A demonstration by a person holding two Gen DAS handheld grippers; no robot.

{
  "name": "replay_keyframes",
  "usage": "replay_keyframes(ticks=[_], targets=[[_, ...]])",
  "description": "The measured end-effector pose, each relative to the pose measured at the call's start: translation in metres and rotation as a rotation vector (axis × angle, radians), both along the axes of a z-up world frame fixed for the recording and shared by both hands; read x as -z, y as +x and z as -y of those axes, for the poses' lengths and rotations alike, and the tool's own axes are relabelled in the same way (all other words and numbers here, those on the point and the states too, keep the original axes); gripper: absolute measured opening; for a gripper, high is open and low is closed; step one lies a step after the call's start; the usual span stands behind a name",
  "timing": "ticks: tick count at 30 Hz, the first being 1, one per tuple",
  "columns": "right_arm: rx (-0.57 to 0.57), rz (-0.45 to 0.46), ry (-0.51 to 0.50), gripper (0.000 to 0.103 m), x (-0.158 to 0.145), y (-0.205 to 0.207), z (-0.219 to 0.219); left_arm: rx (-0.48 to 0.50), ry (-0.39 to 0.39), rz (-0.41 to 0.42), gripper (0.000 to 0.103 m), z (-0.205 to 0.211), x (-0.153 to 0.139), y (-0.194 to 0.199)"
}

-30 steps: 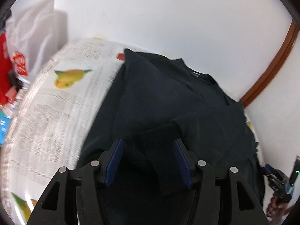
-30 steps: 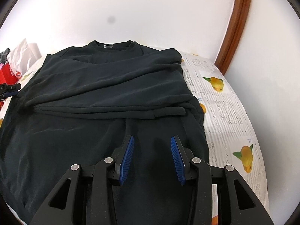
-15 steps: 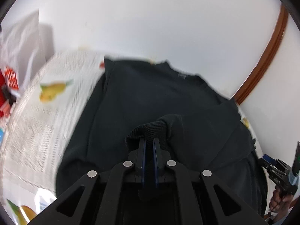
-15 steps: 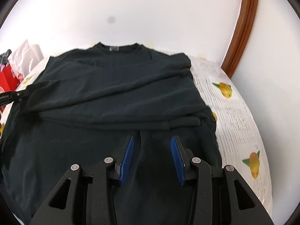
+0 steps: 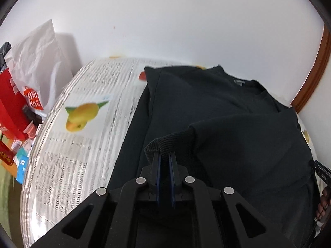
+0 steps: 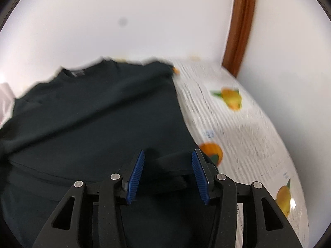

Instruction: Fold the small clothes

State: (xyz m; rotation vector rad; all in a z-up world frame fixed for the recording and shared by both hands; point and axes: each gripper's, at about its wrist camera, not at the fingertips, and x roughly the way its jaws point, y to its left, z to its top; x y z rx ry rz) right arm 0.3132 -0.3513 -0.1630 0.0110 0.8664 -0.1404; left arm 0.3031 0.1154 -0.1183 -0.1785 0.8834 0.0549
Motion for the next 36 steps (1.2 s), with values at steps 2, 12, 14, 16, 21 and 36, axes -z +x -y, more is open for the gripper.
replay_keyframes(ticks=[2,12,14,16,21,36], targets=[[-0.002,-0.002,0.019,0.047,0.009,0.002,0.006,-0.011,0.017,-0.006,0.011,0.001,0.004,-0.002],[-0.062,0.033,-0.004,0.047,-0.020,-0.037,0.009,0.022,0.074,0.041,0.011,0.019,-0.022,-0.034],[-0.054,0.051,0.009,0.047,-0.027,-0.054,0.012,0.027,0.081,0.045,0.011,0.024,-0.028,-0.046],[-0.044,0.056,0.024,0.047,-0.032,-0.070,0.017,0.036,0.075,0.043,0.011,0.028,-0.033,-0.059],[-0.046,0.051,0.048,0.047,-0.039,-0.109,0.024,0.065,0.097,0.052,0.011,0.037,-0.045,-0.095],[-0.030,-0.023,0.122,0.068,0.003,-0.217,0.051,0.031,0.004,0.007,0.057,0.006,-0.011,-0.208]])
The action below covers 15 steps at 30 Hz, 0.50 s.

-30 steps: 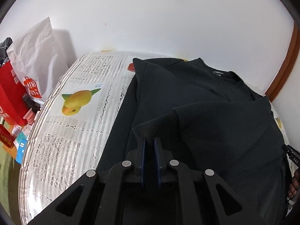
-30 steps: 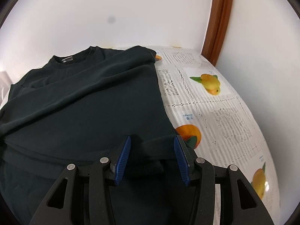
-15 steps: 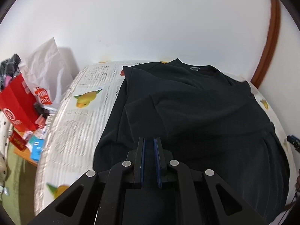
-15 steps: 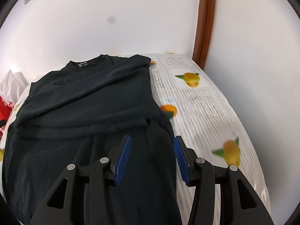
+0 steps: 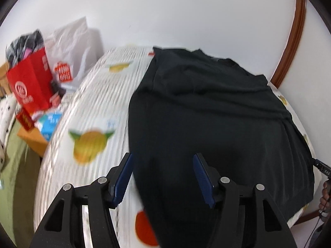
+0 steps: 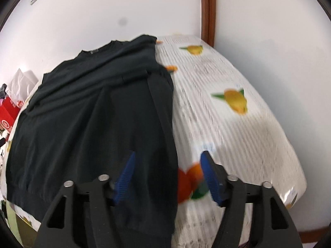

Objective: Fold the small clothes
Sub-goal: 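Grasp the hem with the right gripper while the left gripper grasps the hem too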

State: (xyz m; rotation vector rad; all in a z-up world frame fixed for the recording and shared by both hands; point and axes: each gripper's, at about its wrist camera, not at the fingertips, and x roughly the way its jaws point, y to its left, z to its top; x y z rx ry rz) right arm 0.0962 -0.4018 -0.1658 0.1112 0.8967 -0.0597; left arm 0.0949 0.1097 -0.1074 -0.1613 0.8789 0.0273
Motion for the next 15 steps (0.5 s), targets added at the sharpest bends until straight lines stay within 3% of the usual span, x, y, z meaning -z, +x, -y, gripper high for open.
replay_keyframes(ticks=[4,8,13,15], targets=[[0.009,-0.029,0.029,0.068,0.023,-0.013,0.002,0.000,-0.045,-0.044,0.057,-0.004,0.019,-0.020],[0.006,0.003,0.057,0.068,0.030,-0.019,-0.001,0.018,-0.054,-0.062,0.057,0.003,0.031,-0.033],[-0.014,0.029,0.035,0.068,0.031,-0.023,-0.018,0.031,0.084,-0.031,0.057,0.029,0.041,-0.049],[-0.009,0.035,-0.005,0.067,0.033,-0.024,-0.026,0.023,0.103,-0.024,0.055,0.033,0.041,-0.051]])
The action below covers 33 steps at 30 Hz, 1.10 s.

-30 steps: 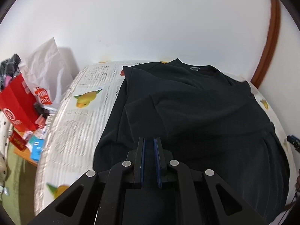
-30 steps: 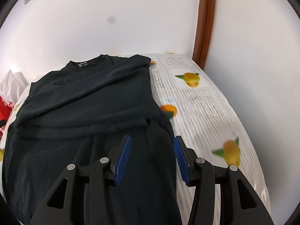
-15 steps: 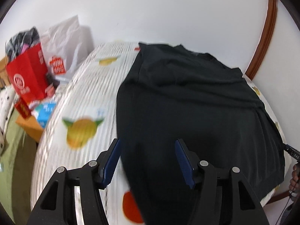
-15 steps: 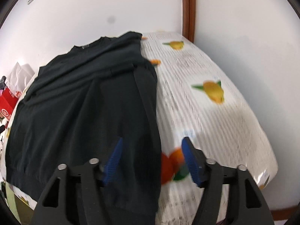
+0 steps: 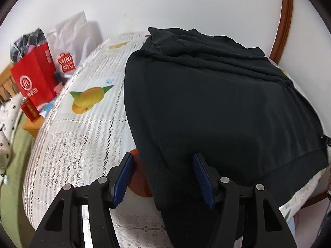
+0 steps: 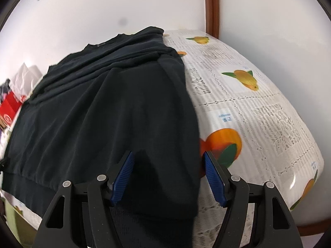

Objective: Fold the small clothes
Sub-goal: 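Grasp the hem with the right gripper while the left gripper grasps the hem too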

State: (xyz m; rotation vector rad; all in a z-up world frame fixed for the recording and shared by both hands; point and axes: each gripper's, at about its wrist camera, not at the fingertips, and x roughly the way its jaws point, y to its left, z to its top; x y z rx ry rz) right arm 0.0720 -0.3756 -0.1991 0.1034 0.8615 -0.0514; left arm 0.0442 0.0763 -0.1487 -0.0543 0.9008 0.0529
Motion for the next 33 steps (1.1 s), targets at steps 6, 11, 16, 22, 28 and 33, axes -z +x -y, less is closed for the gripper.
replay_keyframes(ticks=[6,11,16,22,28,33], targets=[[-0.006,0.029,-0.028,0.040,0.000,-0.002,-0.015,-0.009,-0.021,0.013,0.012,-0.002,-0.003,0.005],[-0.048,0.047,-0.001,0.008,-0.012,0.001,-0.016,-0.024,-0.123,0.030,0.007,-0.016,-0.019,0.000],[-0.083,0.161,0.078,0.008,-0.053,-0.029,0.000,0.011,-0.187,0.131,0.007,-0.030,-0.056,-0.027],[-0.077,0.276,0.063,0.008,-0.092,-0.064,0.002,0.040,-0.266,0.219,0.007,-0.045,-0.088,-0.063],[-0.086,0.372,0.079,0.008,-0.119,-0.087,0.010,0.067,-0.250,0.320,0.007,-0.039,-0.116,-0.080],[-0.073,0.394,0.085,0.008,-0.131,-0.070,0.012,0.062,-0.174,0.369,0.007,-0.027,-0.130,-0.061]])
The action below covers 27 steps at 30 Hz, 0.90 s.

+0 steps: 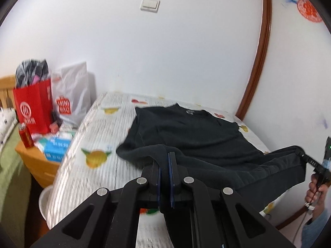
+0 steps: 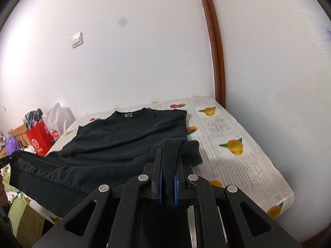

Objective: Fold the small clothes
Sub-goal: 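Grasp the hem with the right gripper while the left gripper grasps the hem too, then lift the hem with both grippers and fold it toward the collar, release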

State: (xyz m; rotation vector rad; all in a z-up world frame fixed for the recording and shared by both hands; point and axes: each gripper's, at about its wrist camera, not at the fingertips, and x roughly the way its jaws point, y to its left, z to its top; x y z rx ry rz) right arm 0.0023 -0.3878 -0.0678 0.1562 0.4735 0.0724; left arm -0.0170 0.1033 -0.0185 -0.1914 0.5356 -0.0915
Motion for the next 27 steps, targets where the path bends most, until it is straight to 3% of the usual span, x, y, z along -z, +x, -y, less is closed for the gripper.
replay_keyframes(ticks=[8,14,21,27], targets=[[0.026,-0.026,0.030,0.008,-0.009,0.075,0.001,-0.064,0.051,-0.020,0.007,0.007,-0.006,0.077],[0.034,-0.046,0.007,0.008,-0.007,0.135,-0.008,-0.101,0.072,-0.064,0.007,0.005,0.010,0.138],[0.037,-0.111,0.022,0.008,0.021,0.197,-0.009,-0.138,0.095,-0.145,0.007,0.008,0.042,0.188],[0.047,-0.184,-0.027,0.008,0.055,0.239,-0.013,-0.161,0.126,-0.206,0.007,0.010,0.068,0.213]])
